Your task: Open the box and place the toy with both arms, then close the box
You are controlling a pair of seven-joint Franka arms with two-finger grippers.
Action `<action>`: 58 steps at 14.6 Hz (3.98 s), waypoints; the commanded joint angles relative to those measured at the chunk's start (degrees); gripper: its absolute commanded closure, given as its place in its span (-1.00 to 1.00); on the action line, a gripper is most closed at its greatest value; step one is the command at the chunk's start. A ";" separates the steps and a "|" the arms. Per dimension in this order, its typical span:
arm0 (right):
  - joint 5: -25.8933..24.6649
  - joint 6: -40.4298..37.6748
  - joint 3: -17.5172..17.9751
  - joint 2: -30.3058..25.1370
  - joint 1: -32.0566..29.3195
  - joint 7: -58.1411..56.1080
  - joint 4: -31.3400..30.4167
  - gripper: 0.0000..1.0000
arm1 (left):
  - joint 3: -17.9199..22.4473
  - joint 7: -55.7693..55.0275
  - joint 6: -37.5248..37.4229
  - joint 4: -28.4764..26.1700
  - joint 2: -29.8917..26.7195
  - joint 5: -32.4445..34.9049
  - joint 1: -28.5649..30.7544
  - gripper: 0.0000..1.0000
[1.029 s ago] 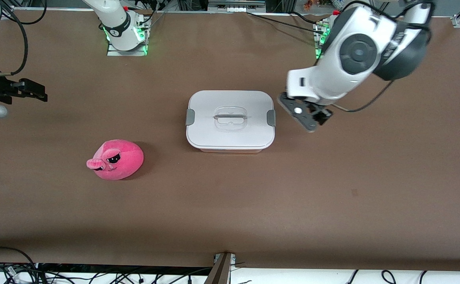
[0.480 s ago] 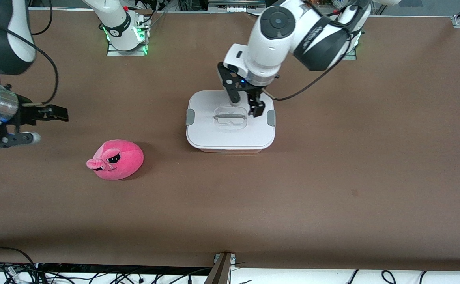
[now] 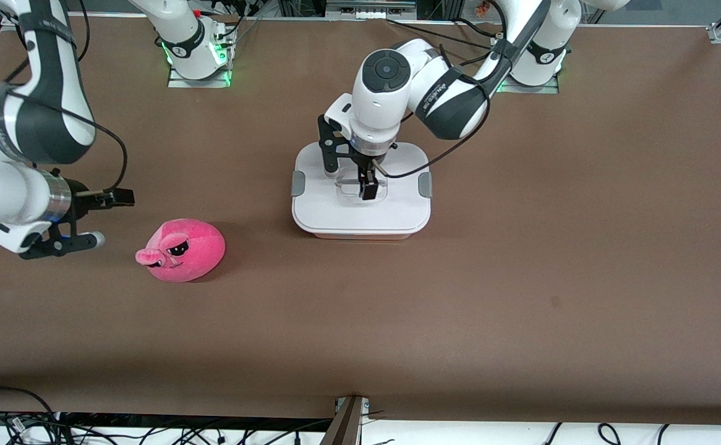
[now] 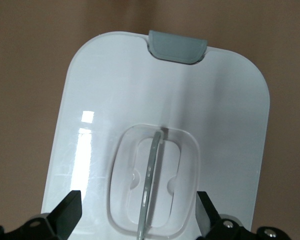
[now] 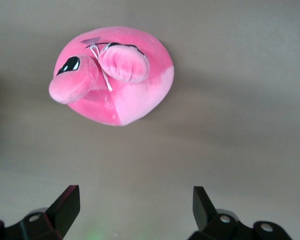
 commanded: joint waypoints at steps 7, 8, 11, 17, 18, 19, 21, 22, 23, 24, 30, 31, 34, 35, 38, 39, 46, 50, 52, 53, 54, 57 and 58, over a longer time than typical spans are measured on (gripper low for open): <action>4.03 14.92 0.68 2.50 -0.04 -10.64 -9.15 -1.00 | 0.41 3.25 -0.39 1.79 3.55 0.63 -0.57 0.45; 5.70 16.76 0.68 2.50 -0.12 -11.35 -10.38 -1.00 | 0.41 3.25 -0.39 1.79 3.55 0.63 -0.66 0.79; 6.51 22.83 0.77 2.41 -0.12 -12.41 -13.11 -1.00 | 0.41 3.25 -0.48 1.87 3.29 0.81 -0.66 1.00; 9.41 34.78 1.82 2.59 -0.04 -12.41 -16.37 -1.00 | 0.32 3.52 -1.53 3.62 1.45 0.28 -0.31 1.00; 9.41 35.84 2.08 2.67 -0.04 -12.41 -16.63 -1.00 | 0.32 3.25 -2.58 4.33 0.75 0.28 -0.31 1.00; 9.41 36.64 2.43 2.76 -0.04 -12.41 -16.81 -0.90 | 0.32 3.25 -4.07 5.20 0.48 0.28 0.04 1.00; 9.41 37.26 2.88 3.11 -0.04 -12.41 -16.81 -0.06 | 0.32 2.99 -7.76 8.97 0.30 0.28 0.31 1.00; 9.41 37.26 2.96 3.20 0.05 -12.41 -16.81 0.33 | 0.49 2.90 -10.47 12.21 0.48 0.28 0.04 1.00; 9.41 37.26 3.14 3.20 0.05 -12.41 -16.73 0.64 | 0.50 2.99 -12.85 14.51 1.00 0.19 0.04 1.00; 9.41 37.26 3.23 3.38 0.14 -12.32 -16.72 0.86 | 0.58 2.99 -13.75 15.14 1.00 0.19 0.13 1.00; 9.41 36.39 4.99 2.85 0.49 -12.23 -14.19 1.00 | 0.41 3.86 -20.60 16.20 -1.98 -0.95 3.19 1.00; 9.06 34.90 5.07 2.68 0.49 -12.75 -13.13 1.00 | 0.23 3.95 -22.26 16.20 -2.77 -0.95 4.08 1.00; 9.14 24.64 6.91 1.27 0.76 -17.23 -7.69 1.00 | 0.49 6.58 -24.30 16.20 -4.79 -0.95 6.45 1.00; 9.06 20.95 7.70 -0.04 0.76 -17.33 -6.45 1.00 | 0.50 7.46 -24.74 16.20 -5.23 -0.69 7.94 1.00; 8.62 13.64 12.53 -4.43 0.76 -19.43 -5.30 1.00 | 0.15 12.29 -26.50 16.29 -5.50 -0.86 13.47 1.00; 8.27 12.75 14.72 -5.58 0.76 -20.14 -5.30 1.00 | 0.14 13.35 -26.67 16.29 -5.59 -0.86 14.97 1.00; -1.57 11.51 28.71 -6.73 2.68 -25.24 -2.84 1.00 | 0.49 18.28 -29.05 16.20 -6.64 -0.95 21.82 1.00; -3.95 11.95 28.63 -4.45 8.92 -24.71 -2.49 1.00 | 1.28 22.75 -28.96 15.94 -5.94 0.19 25.44 1.00; -4.74 12.21 28.54 -3.31 10.68 -24.63 -2.49 1.00 | 1.37 22.33 -30.00 14.97 -5.94 0.11 26.14 1.00; -5.70 12.30 28.54 -2.69 11.12 -24.63 -2.49 1.00 | 1.64 22.67 -31.75 14.97 -5.77 0.71 25.97 1.00; -7.19 12.21 28.54 -2.34 11.74 -24.71 -2.49 1.00 | 1.64 22.76 -31.95 15.06 -5.24 0.98 26.23 1.00; -8.61 13.61 28.54 0.12 13.32 -24.19 -2.40 1.00 | 1.64 23.20 -32.03 15.15 -4.62 0.81 28.16 1.00; -9.22 14.75 28.54 0.91 13.76 -22.71 -2.49 1.00 | 1.64 23.20 -32.12 15.15 -4.62 0.81 28.60 1.00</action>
